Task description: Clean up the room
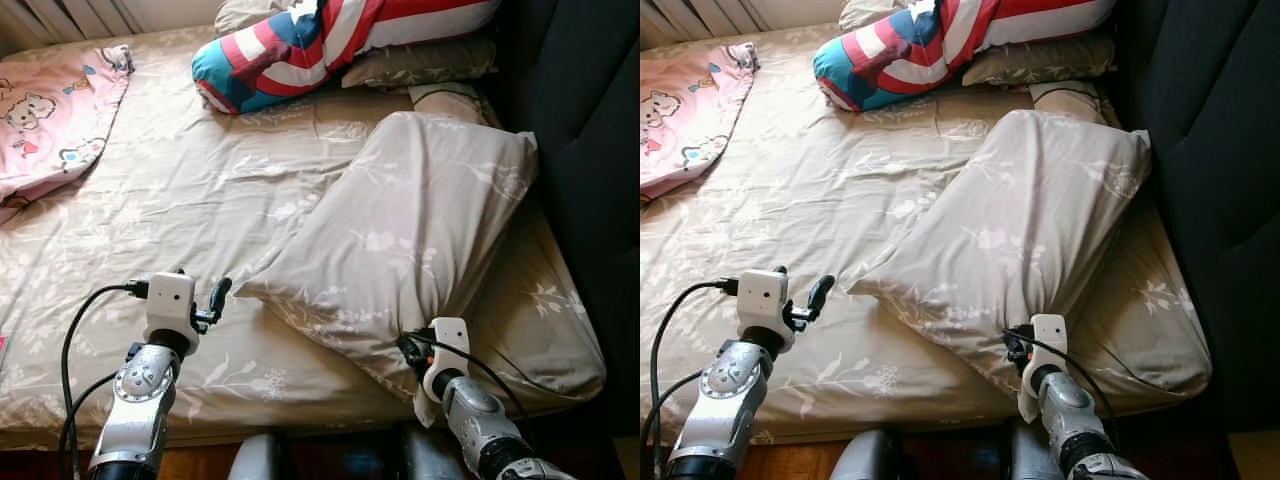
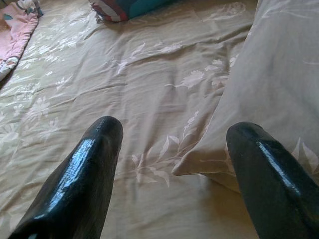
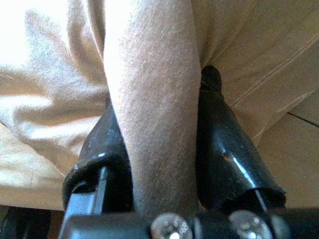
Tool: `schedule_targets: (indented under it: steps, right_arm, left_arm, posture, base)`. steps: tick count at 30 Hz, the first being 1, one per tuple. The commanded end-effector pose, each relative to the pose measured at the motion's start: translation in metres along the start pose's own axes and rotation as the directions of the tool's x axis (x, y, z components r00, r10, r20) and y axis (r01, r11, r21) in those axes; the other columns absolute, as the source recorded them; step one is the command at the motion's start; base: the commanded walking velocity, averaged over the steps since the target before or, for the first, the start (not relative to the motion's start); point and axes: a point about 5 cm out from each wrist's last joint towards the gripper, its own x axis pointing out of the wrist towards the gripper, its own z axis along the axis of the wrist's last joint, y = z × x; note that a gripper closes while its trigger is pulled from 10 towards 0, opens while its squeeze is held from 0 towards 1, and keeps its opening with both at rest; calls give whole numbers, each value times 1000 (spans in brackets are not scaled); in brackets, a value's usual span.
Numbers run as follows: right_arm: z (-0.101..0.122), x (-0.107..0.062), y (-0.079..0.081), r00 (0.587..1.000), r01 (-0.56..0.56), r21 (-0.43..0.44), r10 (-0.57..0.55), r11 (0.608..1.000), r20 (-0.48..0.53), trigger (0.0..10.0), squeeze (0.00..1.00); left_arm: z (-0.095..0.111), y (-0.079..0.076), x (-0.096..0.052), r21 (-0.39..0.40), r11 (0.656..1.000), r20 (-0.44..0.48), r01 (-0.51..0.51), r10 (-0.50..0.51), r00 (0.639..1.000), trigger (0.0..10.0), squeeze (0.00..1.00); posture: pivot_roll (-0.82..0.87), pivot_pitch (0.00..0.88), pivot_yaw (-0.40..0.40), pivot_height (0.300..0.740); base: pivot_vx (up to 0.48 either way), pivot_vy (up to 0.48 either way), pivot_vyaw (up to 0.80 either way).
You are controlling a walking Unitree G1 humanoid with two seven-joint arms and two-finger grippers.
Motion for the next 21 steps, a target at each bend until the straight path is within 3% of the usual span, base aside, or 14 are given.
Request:
schedule_targets:
  steps: [1,10,21]
  right_arm:
    - [-42,-10,2,985,6,34,-1,999,-170,0,0]
    - [-43,-12,-5,988,50,57,-41,997,-148,0,0]
    - [-27,-19,-35,989,149,81,-148,986,-18,0,0]
  left_arm:
    - [-10,3,-5,-11,1000,-37,-22,22,999,10000,0]
    - [-21,0,-5,-36,998,-65,-46,43,997,10000,0]
    - [-49,-14,-4,-94,993,-152,-65,50,987,10000,0]
  posture:
    - [34,224,90,656]
    - [2,188,66,656]
    - [-89,94,30,656]
  base:
    - [0,0,0]
    - [0,0,0]
    - [0,0,0]
